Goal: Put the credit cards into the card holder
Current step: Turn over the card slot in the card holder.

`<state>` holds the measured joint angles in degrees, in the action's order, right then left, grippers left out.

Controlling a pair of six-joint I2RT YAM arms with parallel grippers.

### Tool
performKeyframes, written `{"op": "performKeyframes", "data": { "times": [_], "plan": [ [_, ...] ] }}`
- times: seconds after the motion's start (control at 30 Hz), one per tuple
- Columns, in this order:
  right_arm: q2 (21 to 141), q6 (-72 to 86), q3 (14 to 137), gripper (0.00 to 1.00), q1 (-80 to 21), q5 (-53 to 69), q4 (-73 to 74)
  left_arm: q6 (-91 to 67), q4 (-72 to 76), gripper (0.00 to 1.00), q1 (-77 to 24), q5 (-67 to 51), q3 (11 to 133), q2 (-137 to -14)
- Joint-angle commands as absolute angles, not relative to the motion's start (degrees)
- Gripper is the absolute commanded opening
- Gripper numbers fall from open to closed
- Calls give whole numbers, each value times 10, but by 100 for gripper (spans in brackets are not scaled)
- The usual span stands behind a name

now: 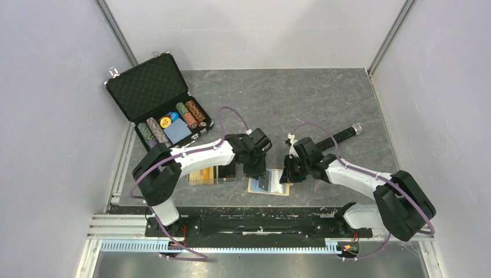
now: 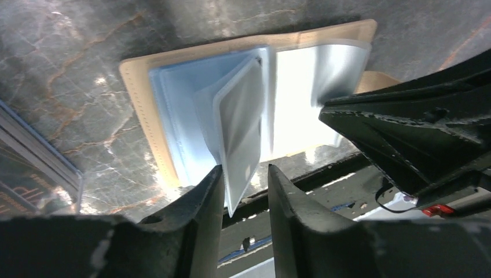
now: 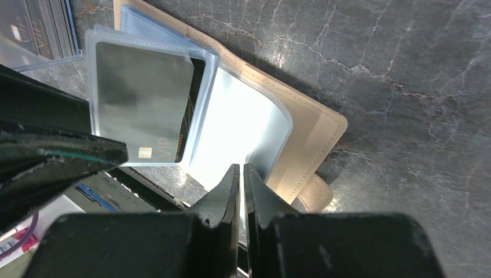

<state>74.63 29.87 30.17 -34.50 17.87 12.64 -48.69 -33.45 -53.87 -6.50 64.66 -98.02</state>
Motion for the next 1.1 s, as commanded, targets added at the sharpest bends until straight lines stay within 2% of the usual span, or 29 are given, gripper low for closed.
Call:
{"op": "performKeyframes", "data": {
  "times": [0.0, 0.2, 0.53, 0.83, 1.07],
  "plan": [
    [720, 282, 333, 7, -347, 160, 147, -475, -337, 41, -555, -69, 690, -993],
    [710, 284, 343, 7, -346, 153, 158, -488, -302, 43, -562, -93, 692, -995],
    [641, 289, 365, 6, -334, 66, 206, -520, -204, 45, -573, -147, 667, -1017],
    [614, 285, 365, 7, -317, 66, 210, -543, -140, 54, -581, -180, 654, -1042],
    [614, 279, 367, 8, -317, 79, 207, -544, -55, 58, -575, -180, 608, -984]
  ]
}}
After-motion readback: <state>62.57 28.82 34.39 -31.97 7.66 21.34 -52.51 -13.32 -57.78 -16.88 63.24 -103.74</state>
